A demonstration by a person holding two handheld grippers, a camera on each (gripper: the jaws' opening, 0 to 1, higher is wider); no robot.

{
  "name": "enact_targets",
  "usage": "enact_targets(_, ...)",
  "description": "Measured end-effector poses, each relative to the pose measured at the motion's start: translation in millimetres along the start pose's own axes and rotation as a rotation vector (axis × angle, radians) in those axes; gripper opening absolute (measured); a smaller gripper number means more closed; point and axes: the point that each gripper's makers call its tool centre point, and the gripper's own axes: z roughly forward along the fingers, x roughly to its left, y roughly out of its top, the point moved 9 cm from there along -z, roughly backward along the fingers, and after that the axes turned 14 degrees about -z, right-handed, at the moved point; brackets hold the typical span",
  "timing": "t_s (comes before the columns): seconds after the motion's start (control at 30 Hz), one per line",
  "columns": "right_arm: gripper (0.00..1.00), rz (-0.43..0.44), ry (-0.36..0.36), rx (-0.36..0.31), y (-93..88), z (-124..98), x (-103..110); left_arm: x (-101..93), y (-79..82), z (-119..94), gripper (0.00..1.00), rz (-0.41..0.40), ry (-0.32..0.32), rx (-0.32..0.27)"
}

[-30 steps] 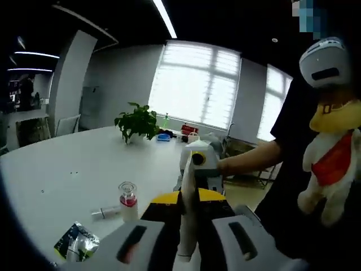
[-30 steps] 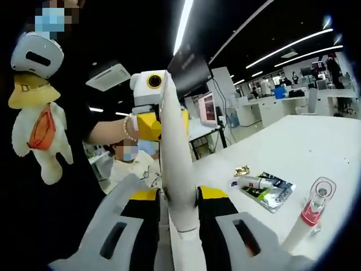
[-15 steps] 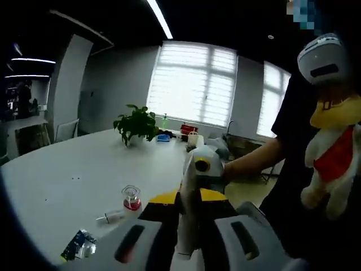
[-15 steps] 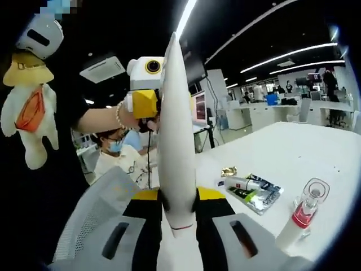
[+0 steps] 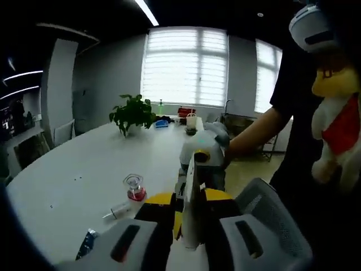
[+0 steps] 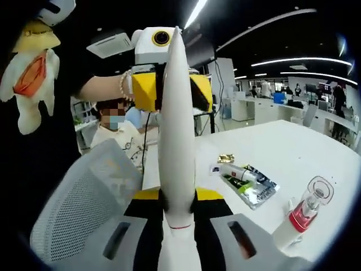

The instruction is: Arrange the skincare products in the storage area until every visible bottle or jar stands upright without overlapping.

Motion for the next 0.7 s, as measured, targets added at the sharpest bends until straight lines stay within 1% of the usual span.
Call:
enact_targets(0.13,0.18,0.007,0.002,0.004,-8.6,5.5,0.4,4.2,-12.3,6.0,0.17,0.011,0.008,0.059)
enact_targets(0.2,0.18,0.007,0.007,0.015,-13.4,6.6,0.7,7.2,-17.5,7.1,0.16,0.009,0.007,0.075)
enact_targets(0.23,0.18,0.005,0.008,0.02,-15.7,7.2,0.8,8.2,-19.2,7.6,0.16,0.01,0.007,0.079)
enact_targets(0.33,0.19,-0.015,0.009,0.04,-26.0,11.4,1.9,12.7,-27.1,11.1,0.15,0.0,0.015,0.119)
enact_targets(0.4,0.19,-0.022,0.006,0.052,-31.3,13.3,1.6,16.3,-32.5,14.0,0.15,0.012,0.02,0.153)
enact_targets(0.5,0.19,-0.023,-0.011,0.068,-39.8,16.3,-0.4,21.1,-37.6,18.6,0.15,0.013,0.03,0.172)
enact_targets(0.63,0.2,-0.025,-0.018,0.082,-46.8,19.2,-2.7,27.7,-44.2,23.2,0.15,0.012,0.039,0.194)
enact_targets(0.7,0.2,-0.034,-0.021,0.102,-50.8,21.1,-3.5,28.9,-48.1,26.5,0.15,0.024,0.043,0.212)
